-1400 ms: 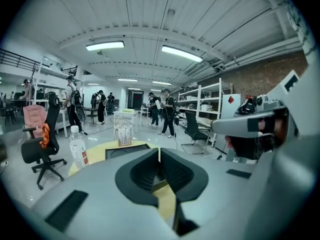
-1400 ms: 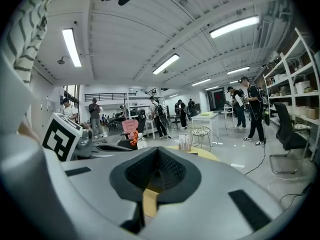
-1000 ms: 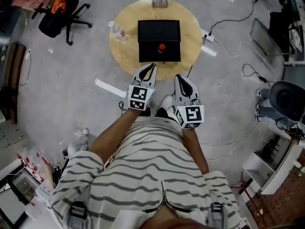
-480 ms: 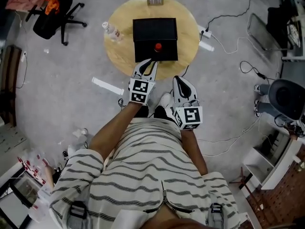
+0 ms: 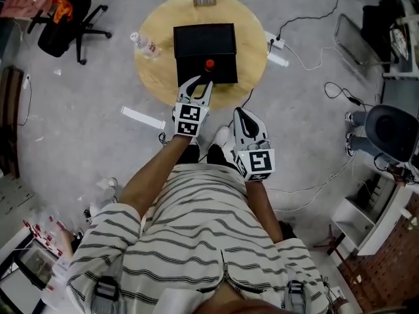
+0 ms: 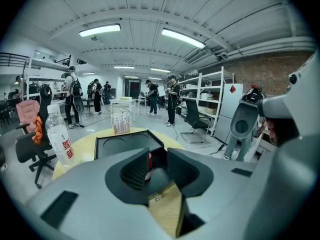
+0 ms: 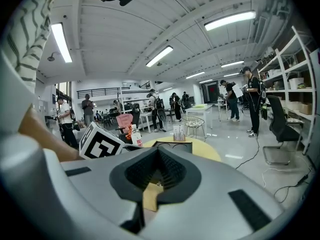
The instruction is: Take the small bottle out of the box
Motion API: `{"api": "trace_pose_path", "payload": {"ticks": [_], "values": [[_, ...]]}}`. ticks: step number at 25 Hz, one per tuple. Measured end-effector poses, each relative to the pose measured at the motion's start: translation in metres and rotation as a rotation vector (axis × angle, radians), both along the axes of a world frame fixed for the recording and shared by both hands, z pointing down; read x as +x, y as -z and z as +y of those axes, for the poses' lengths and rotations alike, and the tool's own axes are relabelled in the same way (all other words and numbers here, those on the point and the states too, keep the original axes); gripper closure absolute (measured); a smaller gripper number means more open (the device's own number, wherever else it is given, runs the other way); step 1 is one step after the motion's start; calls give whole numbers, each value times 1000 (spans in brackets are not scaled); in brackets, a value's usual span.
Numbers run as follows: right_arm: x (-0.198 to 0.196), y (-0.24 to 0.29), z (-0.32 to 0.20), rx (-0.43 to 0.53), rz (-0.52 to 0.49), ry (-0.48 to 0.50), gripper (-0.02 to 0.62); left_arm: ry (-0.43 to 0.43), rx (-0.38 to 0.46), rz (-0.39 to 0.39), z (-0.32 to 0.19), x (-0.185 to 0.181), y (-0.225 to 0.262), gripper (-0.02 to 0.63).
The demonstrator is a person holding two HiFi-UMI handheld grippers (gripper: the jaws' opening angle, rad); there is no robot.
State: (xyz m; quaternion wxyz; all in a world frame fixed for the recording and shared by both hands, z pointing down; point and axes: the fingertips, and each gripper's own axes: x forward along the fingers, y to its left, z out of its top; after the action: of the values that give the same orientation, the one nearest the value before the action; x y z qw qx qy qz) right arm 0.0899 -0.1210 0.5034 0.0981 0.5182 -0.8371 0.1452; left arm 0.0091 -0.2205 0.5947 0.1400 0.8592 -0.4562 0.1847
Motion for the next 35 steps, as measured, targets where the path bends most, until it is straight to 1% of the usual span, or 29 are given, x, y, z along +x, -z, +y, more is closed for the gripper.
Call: {"api": "trace_pose_path", "payload": {"ticks": [9,21,25,29,32,35], "values": [[2,-10,-3,-24,1,-4,584,16,-6,0,-21,5,-13,471],[3,-21,-5,-61,19,-10,584,24,-47,-53,-53,6,-49,454],[7,-24,-6,-69,26,-18,584,22,-43,-67,-62,8,-61,452],[9,-24,-4,-70,24,-26,584,16,-43,-75,-65,10,-67,443],[6,-23,-2,-68,26,-27,584,8,-64,-97,-64,8,-76,443],[6,-24,-1,-70,28,-33,584,5,-65,-109,-66,9,-80,443]]}}
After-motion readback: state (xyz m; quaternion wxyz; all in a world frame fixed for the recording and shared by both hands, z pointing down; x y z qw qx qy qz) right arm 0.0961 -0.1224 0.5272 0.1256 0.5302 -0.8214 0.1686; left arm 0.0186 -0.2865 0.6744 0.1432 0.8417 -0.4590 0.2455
